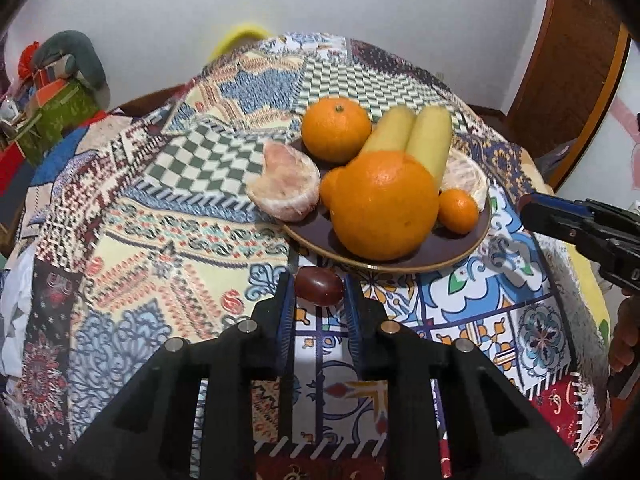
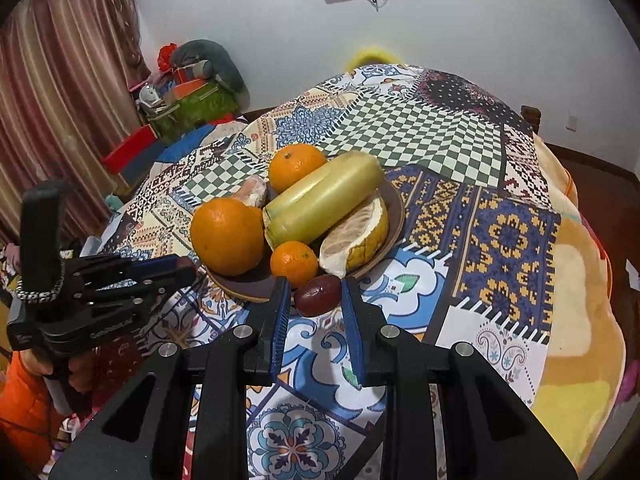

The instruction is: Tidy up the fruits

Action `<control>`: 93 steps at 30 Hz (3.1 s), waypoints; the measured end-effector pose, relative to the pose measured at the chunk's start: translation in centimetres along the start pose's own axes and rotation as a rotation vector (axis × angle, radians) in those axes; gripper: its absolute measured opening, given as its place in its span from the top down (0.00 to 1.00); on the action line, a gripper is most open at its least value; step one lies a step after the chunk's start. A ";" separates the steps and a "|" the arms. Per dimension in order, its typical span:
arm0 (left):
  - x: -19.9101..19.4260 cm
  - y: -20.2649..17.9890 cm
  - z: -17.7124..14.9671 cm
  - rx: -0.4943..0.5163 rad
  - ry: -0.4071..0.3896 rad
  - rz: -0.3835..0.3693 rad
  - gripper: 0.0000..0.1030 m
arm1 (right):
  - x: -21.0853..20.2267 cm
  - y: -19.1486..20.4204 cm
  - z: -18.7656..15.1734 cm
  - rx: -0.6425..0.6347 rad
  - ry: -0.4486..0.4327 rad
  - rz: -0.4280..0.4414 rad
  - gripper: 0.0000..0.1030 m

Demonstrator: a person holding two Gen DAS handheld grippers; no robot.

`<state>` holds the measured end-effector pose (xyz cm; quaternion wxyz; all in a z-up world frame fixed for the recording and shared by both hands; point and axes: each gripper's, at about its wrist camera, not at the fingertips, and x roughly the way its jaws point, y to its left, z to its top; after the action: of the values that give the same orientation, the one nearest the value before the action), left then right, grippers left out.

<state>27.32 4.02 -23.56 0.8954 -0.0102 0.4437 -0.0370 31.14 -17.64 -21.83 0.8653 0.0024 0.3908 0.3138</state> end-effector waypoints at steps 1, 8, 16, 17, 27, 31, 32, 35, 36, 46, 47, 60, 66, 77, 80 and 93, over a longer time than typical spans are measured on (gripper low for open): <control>-0.3 0.1 0.2 0.000 -0.008 0.000 0.76 | 0.0 0.0 0.1 -0.001 -0.003 0.001 0.77; -1.2 0.4 1.7 -0.006 -0.056 0.000 0.76 | 0.1 0.2 1.2 -0.014 -0.023 -0.008 0.77; -1.9 1.6 4.2 -0.039 -0.106 -0.002 0.76 | 0.8 0.0 2.8 -0.034 -0.042 -0.016 0.77; -2.1 1.5 4.5 -0.038 -0.112 -0.005 0.76 | 1.0 0.0 2.9 -0.036 -0.044 -0.018 0.77; -0.4 -1.1 7.2 -0.005 -0.111 -0.043 0.76 | 2.5 -0.4 4.0 -0.040 -0.039 -0.019 0.77; 0.9 -1.3 7.2 -0.017 -0.088 -0.044 0.76 | 3.5 -0.3 3.8 -0.049 -0.013 -0.004 0.77; 1.1 -1.4 7.2 -0.018 -0.083 -0.044 0.76 | 3.7 -0.2 3.6 -0.051 -0.007 0.000 0.77; 1.6 -1.5 7.2 -0.014 -0.068 -0.039 0.73 | 4.2 -0.1 3.4 -0.054 0.013 0.008 0.76; 1.6 -1.5 7.2 -0.012 -0.067 -0.036 0.70 | 4.3 -0.2 3.4 -0.052 0.017 0.011 0.76; -0.6 -2.0 7.0 -0.010 -0.102 -0.035 0.63 | 2.8 -0.1 3.3 -0.054 0.010 0.003 0.70; -1.3 -2.0 6.9 -0.012 -0.114 -0.034 0.63 | 2.5 0.0 3.4 -0.056 0.005 0.001 0.70; -14.7 -3.1 6.1 -0.039 -0.367 -0.008 0.63 | -8.9 2.9 5.2 -0.075 -0.242 -0.039 0.70; -21.7 -4.4 4.4 -0.030 -0.501 0.007 0.63 | -16.3 5.9 4.8 -0.110 -0.405 -0.060 0.67; -29.6 -6.5 0.3 -0.013 -0.680 0.036 0.41 | -23.5 9.6 2.3 -0.133 -0.594 -0.071 0.43; -30.4 -6.6 -0.4 -0.014 -0.695 0.034 0.35 | -23.9 10.0 1.8 -0.131 -0.611 -0.086 0.30; -31.1 -7.4 -1.9 -0.006 -0.710 0.062 0.10 | -24.4 10.5 0.1 -0.118 -0.643 -0.147 0.00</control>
<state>6.62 -1.02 0.36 0.9944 -0.0115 0.1051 -0.0029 13.42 -22.44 -2.67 0.9632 0.0230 0.0782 0.2560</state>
